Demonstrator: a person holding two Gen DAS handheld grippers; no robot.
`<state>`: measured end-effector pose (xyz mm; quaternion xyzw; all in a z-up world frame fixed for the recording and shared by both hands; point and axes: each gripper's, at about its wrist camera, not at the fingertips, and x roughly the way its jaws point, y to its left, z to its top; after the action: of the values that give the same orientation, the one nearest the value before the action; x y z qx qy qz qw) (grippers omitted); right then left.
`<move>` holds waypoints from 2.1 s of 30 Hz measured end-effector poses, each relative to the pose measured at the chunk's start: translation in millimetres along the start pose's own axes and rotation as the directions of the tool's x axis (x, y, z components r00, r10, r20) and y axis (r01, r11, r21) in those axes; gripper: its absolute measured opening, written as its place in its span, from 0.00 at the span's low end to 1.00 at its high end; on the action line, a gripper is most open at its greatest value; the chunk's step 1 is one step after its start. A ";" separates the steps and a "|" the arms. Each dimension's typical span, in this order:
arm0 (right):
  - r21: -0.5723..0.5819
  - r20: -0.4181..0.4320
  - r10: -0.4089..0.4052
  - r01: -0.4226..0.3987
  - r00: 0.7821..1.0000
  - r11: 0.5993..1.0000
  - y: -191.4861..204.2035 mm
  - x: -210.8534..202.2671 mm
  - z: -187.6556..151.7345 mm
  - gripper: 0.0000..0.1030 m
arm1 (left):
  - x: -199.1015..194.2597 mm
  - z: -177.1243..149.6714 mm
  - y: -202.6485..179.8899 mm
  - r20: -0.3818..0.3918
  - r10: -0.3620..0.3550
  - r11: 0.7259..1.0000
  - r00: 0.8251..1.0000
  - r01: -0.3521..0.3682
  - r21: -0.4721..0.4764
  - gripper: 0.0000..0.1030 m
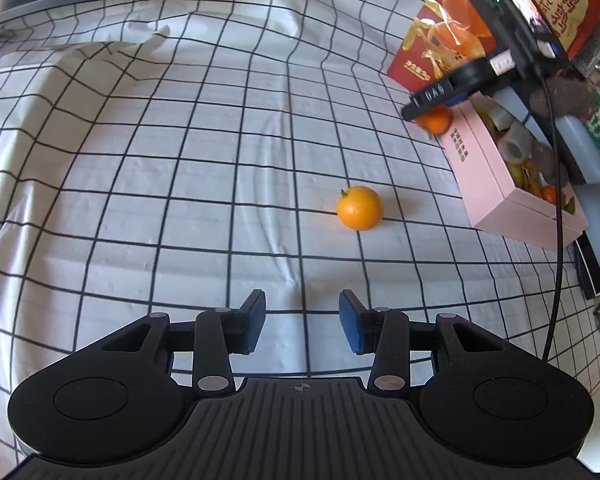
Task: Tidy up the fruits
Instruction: 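Grasp the small orange fruit with the right gripper and lift it, then lower the small orange fruit into the pink box and open the right gripper, then move the left gripper to the tangerine on the cloth and grasp it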
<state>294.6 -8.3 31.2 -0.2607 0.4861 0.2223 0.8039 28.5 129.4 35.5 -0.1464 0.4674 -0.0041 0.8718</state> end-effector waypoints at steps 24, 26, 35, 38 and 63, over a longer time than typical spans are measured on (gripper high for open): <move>0.462 0.197 0.463 -0.498 0.864 0.734 20.6 -90.4 -163.9 0.23 | 29.8 25.2 -40.0 -0.039 -0.029 0.990 0.999 0.034 0.134 0.43; 0.452 0.199 0.414 -0.458 0.888 0.766 25.0 -96.7 -173.9 0.23 | 35.9 24.9 -45.7 -0.050 -0.027 0.988 0.998 0.034 0.153 0.43; 0.356 0.189 0.370 -0.415 0.910 0.838 39.3 -115.9 -183.3 0.23 | 43.9 29.0 -55.4 -0.046 -0.069 0.979 0.997 0.076 0.191 0.43; 0.333 0.188 0.367 -0.411 0.911 0.849 39.4 -118.6 -181.2 0.24 | 44.1 33.4 -52.5 -0.046 -0.082 0.978 0.996 0.089 0.187 0.43; 0.176 0.046 0.632 -0.629 0.774 0.757 96.9 -132.0 -175.3 0.53 | 29.0 29.1 -46.2 0.008 -0.014 0.979 1.000 0.013 0.204 0.43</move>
<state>62.2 -59.3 61.4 -0.0097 0.5698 0.4325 0.6987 74.6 88.4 39.0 -0.0594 0.4594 -0.0572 0.8844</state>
